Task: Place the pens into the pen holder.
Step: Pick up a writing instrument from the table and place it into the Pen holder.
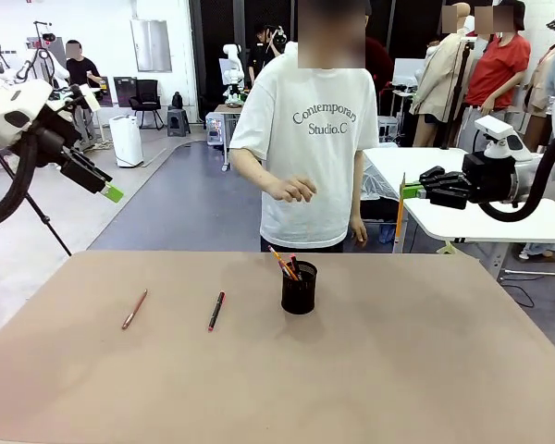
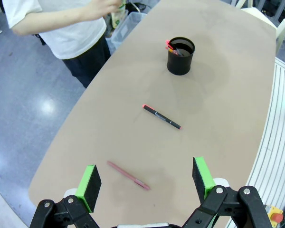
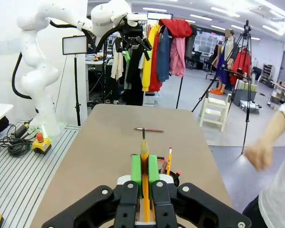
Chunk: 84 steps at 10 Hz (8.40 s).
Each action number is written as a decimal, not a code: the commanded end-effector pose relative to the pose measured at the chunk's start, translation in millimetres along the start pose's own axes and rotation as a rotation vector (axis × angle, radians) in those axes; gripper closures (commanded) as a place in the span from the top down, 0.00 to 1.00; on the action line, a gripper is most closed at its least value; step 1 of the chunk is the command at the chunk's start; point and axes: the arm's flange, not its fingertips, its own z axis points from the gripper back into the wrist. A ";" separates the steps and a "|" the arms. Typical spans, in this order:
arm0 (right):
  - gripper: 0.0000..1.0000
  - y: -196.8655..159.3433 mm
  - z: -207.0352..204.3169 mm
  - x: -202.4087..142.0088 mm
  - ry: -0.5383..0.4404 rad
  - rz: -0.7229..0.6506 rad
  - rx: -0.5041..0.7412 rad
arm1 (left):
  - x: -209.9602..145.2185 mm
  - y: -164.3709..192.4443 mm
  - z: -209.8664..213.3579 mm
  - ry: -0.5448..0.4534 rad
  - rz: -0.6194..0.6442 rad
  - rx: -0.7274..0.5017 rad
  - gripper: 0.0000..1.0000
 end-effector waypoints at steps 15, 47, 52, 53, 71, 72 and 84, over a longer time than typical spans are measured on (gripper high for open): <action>0.00 -28.4 -67.1 -50.7 -0.049 0.012 0.033 | -0.1 0.9 0.9 -0.004 -0.004 -0.004 1.00; 1.00 -60.9 -80.0 27.5 0.438 -0.080 0.003 | -0.1 0.9 0.9 -0.004 -0.004 -0.004 1.00; 1.00 -50.8 -25.5 50.5 0.517 -0.072 -0.151 | -0.1 0.9 0.9 -0.004 -0.004 -0.004 1.00; 1.00 -61.6 -28.2 47.2 0.464 -0.044 -0.099 | -0.1 0.9 0.9 -0.004 -0.004 -0.004 1.00; 1.00 -52.0 38.5 31.0 0.525 -0.096 -0.161 | -0.1 0.9 0.9 -0.004 -0.004 -0.004 1.00; 1.00 -52.0 38.5 31.0 0.525 -0.096 -0.161 | -0.1 0.9 0.9 -0.004 -0.004 -0.004 1.00; 1.00 -52.0 38.5 31.0 0.525 -0.096 -0.161 | 41.8 10.4 -178.5 0.537 0.612 0.313 1.00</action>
